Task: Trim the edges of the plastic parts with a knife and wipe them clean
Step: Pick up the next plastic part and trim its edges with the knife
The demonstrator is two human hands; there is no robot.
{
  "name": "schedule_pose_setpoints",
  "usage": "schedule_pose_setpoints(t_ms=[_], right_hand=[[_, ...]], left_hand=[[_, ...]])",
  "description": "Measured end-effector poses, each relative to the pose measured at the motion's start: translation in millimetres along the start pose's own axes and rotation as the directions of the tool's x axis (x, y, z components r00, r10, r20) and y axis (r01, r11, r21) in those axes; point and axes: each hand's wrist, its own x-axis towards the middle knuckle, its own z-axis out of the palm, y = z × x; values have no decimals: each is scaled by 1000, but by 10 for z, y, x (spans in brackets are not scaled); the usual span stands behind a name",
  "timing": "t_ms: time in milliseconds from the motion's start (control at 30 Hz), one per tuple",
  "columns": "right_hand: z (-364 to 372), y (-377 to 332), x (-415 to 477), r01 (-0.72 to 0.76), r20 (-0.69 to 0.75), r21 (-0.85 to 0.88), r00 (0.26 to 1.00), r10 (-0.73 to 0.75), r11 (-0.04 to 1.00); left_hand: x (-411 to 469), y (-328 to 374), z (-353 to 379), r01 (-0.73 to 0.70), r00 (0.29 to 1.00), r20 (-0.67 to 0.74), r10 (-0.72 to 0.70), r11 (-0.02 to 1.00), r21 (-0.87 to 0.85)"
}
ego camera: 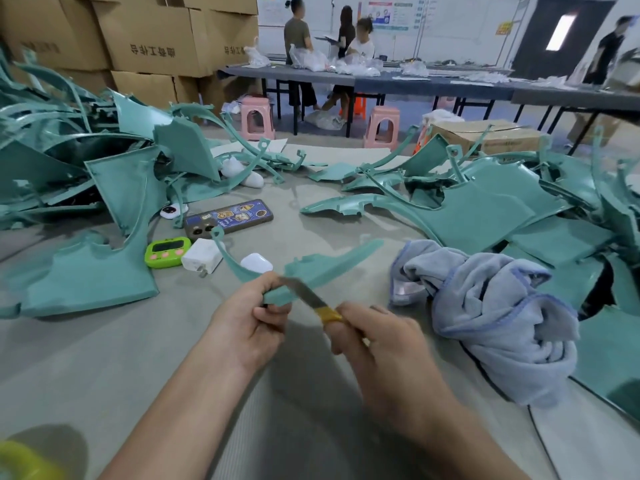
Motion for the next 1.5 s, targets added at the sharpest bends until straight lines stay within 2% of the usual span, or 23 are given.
schedule_pose_setpoints(t_ms=[33, 67, 133, 200, 267, 333, 367, 433, 467, 500, 567, 633, 733, 833, 900, 1067, 1300, 1367, 1400, 1467, 1500], right_hand=[[44, 36, 45, -5, -21, -51, 1000, 4, 999], [36, 92, 130, -95, -102, -27, 991, 91, 995], [-89, 276, 254, -337, -256, 53, 905, 339, 940], [-232, 437, 281, -462, -322, 84, 826, 463, 883], [-280, 505, 259, -406, -298, 209, 840, 453, 890], [-239, 427, 242, -314, -226, 460, 863, 451, 831], [-207, 394, 250, -316, -155, 595, 857, 491, 740], [-188, 324, 266, -411, 83, 796, 802, 592, 445], [-187, 322, 263, -456, 196, 839, 761, 618, 295], [-191, 334, 254, -485, 273, 853, 730, 626, 194], [-220, 378, 248, -524, 336, 841, 703, 627, 136], [-236, 412, 256, -540, 336, 824, 710, 619, 173], [-193, 406, 244, -573, 353, 766, 754, 554, 291], [-145, 373, 213, -558, 327, 705, 803, 499, 437], [-149, 381, 203, -532, 287, 689, 824, 489, 492], [-153, 387, 205, -523, 271, 677, 832, 485, 519], [-111, 337, 220, -619, 340, 613, 767, 543, 491], [-91, 370, 220, -616, 230, 608, 741, 631, 501], [-98, 414, 219, -604, 120, 556, 738, 664, 571], [-162, 462, 223, -581, -58, 268, 786, 615, 768], [-202, 458, 217, -558, -99, 95, 819, 565, 825]], left_hand=[[-5, -10, -2, 11, 1000, 14, -11, 1000, -1], [-7, -9, -8, 28, 999, 34, -28, 1000, -8], [-8, 29, -36, 27, 998, 49, -27, 1000, -1], [8, 74, -79, -6, 1000, 31, 5, 1000, 21], [15, 83, -103, -12, 1000, 25, 10, 998, 68], [24, 46, -102, -17, 1000, 13, 15, 984, 177], [25, 23, -97, -31, 999, 0, 32, 971, 236], [24, -23, -82, -89, 995, -17, 103, 924, 372], [26, -40, -81, -120, 991, -8, 136, 899, 422], [32, -45, -96, -143, 987, 1, 161, 879, 454], [15, -39, -125, -190, 980, 57, 188, 828, 528], [-12, -38, -136, -249, 968, 152, 198, 766, 592], [-36, -47, -132, -386, 921, 272, 278, 726, 568], [-9, -57, -141, -477, 879, 301, 371, 684, 552], [9, -65, -130, -500, 865, 293, 407, 665, 555], [-6, -116, -83, -473, 880, 250, 404, 694, 542], [-3, -138, -54, -339, 929, 74, 361, 757, 558], [-19, -143, -35, -310, 941, 55, 334, 786, 535], [-31, -148, -26, -298, 945, 49, 322, 796, 526], [-44, -144, -17, -281, 952, 41, 305, 809, 516], [-49, -138, -20, -275, 954, 42, 296, 813, 514]])
